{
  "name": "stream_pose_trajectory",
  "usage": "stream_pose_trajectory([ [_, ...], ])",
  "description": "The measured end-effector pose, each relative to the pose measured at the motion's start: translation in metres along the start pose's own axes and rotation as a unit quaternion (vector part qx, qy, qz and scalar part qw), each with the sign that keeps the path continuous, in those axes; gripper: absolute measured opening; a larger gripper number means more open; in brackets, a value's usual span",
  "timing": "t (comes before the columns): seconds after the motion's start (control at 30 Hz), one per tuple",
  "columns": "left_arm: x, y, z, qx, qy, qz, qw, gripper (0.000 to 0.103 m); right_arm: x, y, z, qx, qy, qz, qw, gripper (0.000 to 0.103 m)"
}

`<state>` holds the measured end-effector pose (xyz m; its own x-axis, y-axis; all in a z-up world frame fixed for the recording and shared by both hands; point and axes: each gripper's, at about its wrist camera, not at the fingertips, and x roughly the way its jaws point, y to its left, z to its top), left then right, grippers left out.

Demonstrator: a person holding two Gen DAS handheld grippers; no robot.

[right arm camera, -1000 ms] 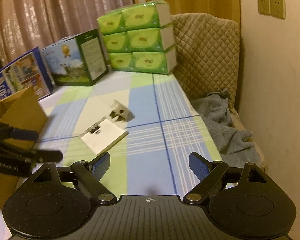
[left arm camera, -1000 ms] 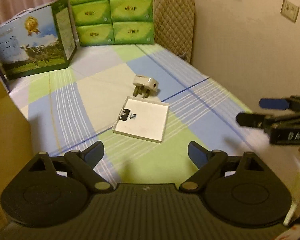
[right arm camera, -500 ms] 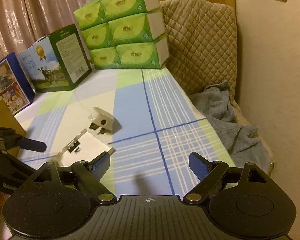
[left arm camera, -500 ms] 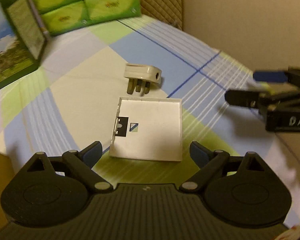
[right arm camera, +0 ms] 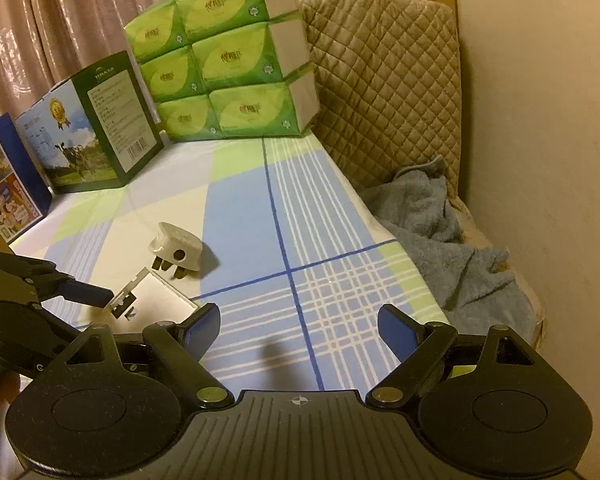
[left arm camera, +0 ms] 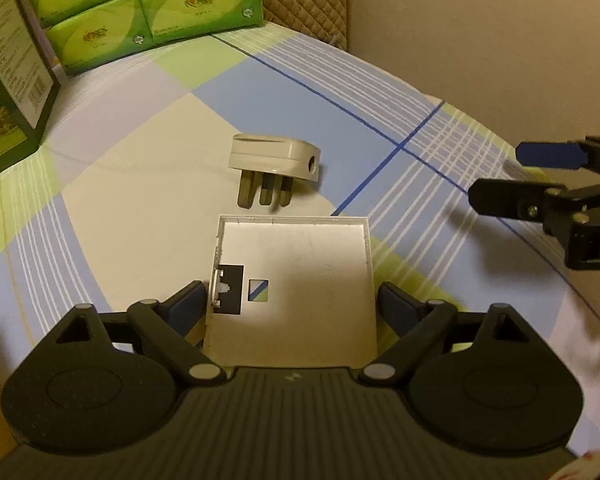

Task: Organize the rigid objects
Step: 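Grasp the white square plate by its rim with the left gripper, then grasp the white plug with the right gripper while the left holds the plate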

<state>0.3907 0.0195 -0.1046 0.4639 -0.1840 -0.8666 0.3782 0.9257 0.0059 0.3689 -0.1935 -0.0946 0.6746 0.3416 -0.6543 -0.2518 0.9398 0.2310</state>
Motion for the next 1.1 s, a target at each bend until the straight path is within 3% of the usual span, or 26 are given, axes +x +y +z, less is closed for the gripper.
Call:
stream_pose_trajectory([
  [0.13, -0.007, -0.002, -0.008, -0.031, 0.005, 0.02, 0.9993, 0.085, 0.0, 0.001, 0.0, 0.003, -0.002, 0.002, 1.0, 0.083],
  [0.23, -0.02, -0.007, -0.024, -0.065, 0.009, 0.061, 0.996, 0.085, 0.001, 0.005, -0.001, 0.001, -0.002, 0.007, 1.0, 0.083],
  [0.33, -0.036, -0.011, -0.046, -0.116, 0.003, 0.093, 0.9889, 0.085, 0.0, 0.01, -0.001, -0.001, -0.005, 0.011, 1.0, 0.083],
  [0.47, -0.056, -0.011, -0.083, -0.201, -0.027, 0.101, 0.9739, 0.085, -0.002, 0.015, -0.001, -0.005, -0.01, 0.016, 1.0, 0.083],
  [0.53, -0.062, -0.013, -0.1, -0.221, -0.052, 0.107, 0.968, 0.085, -0.003, 0.018, -0.001, -0.008, -0.013, 0.018, 1.0, 0.083],
  [0.77, -0.068, -0.032, -0.133, -0.186, -0.127, 0.143, 0.9638, 0.086, -0.004, 0.022, 0.0, -0.018, -0.017, 0.02, 0.999, 0.083],
  [1.1, -0.062, -0.029, -0.137, -0.194, -0.154, 0.138, 0.9588, 0.089, -0.003, 0.034, -0.001, -0.045, -0.017, 0.027, 0.998, 0.083],
])
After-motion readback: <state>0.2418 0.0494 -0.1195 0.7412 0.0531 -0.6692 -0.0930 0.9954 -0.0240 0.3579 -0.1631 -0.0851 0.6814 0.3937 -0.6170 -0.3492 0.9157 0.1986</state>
